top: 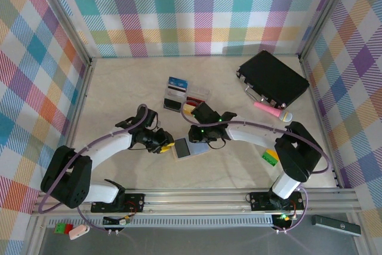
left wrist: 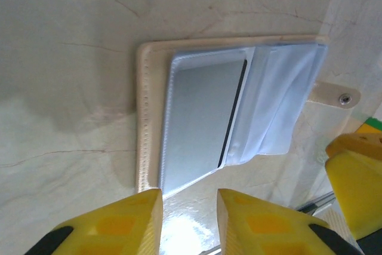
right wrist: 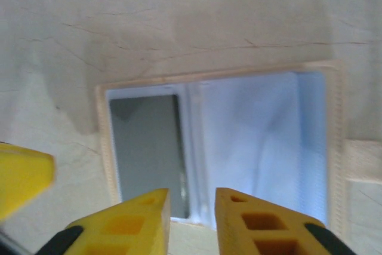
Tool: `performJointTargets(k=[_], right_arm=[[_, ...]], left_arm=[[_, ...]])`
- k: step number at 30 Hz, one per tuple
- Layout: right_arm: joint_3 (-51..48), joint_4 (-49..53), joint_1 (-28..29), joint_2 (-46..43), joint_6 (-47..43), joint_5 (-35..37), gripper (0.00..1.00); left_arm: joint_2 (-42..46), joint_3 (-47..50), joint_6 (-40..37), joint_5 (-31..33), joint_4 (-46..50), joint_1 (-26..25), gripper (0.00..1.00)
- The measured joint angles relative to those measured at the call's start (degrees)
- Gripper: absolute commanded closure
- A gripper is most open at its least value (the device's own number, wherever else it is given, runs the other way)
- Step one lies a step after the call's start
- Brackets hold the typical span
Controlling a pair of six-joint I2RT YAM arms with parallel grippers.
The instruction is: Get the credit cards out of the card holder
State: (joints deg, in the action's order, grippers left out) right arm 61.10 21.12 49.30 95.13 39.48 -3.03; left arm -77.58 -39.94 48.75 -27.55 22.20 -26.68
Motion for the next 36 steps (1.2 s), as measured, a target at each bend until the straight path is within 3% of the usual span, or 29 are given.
performJointTargets(k=[13, 36], right_arm=[[-1.6, -7.8, -3.0, 4.6, -0.1, -12.5, 0.83], [-1.6, -9.2, -3.3, 9.2, 0.1, -15.1, 0.85]], left_arm=[[-7.4, -2.9, 1.2, 0.8, -3.0, -3.4, 0.81], [-10.2, -2.6, 1.4, 4.3, -3.7, -4.3, 0.86]])
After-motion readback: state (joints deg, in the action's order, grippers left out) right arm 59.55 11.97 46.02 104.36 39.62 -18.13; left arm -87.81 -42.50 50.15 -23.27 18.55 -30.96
